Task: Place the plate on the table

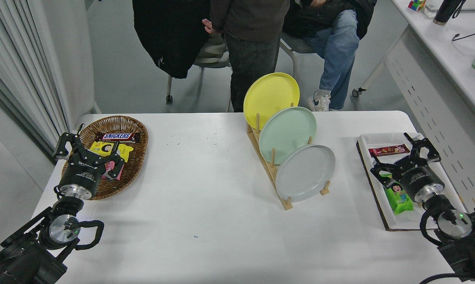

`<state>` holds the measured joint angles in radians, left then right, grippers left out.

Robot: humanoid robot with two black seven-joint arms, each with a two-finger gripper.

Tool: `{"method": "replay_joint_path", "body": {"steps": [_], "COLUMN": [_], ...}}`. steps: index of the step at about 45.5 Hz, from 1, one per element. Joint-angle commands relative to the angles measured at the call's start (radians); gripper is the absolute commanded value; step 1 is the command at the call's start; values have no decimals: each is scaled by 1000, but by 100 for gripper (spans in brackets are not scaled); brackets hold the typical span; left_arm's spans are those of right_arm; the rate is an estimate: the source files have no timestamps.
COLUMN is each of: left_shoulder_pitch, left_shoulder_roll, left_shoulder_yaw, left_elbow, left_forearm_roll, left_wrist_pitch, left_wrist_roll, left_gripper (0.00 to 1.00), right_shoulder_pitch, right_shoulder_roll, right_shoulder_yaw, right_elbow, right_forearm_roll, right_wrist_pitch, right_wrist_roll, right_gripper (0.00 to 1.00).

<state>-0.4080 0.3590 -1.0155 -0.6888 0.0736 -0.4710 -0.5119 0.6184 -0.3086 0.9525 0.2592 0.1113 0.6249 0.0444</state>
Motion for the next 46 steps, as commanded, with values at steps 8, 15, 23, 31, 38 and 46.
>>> {"method": "replay_joint_path", "body": {"steps": [8, 15, 23, 31, 38, 46], "left_shoulder_pitch": [0, 0, 0, 0, 0, 0], "left_shoulder_roll": [0, 0, 0, 0, 0, 0], "left_shoulder_yaw": [0, 0, 0, 0, 0, 0], "left_elbow": [0, 0, 0, 0, 0, 0], "left_forearm_roll": [0, 0, 0, 0, 0, 0], "left_wrist_pitch": [0, 0, 0, 0, 0, 0], "left_wrist_roll": [0, 0, 0, 0, 0, 0], "left_gripper": [98, 98, 98, 98, 98, 98], "right_shoulder_pitch": [29, 37, 60, 83, 101, 136], "right_shoulder_roll": [-73, -89, -92, -112, -150, -196], "right_shoulder_yaw": [-55, -70, -135, -210, -248, -398], "right_elbow": [9, 9, 11, 12, 14, 69], "right_forearm_roll": [1, 2, 2, 2, -4, -5], "right_wrist_pitch": [-4, -5, -7, -7, -5, -5], "right_wrist_roll": [-1, -1, -3, -1, -3, -3], "right_gripper": [100, 100, 100, 100, 100, 100]}}
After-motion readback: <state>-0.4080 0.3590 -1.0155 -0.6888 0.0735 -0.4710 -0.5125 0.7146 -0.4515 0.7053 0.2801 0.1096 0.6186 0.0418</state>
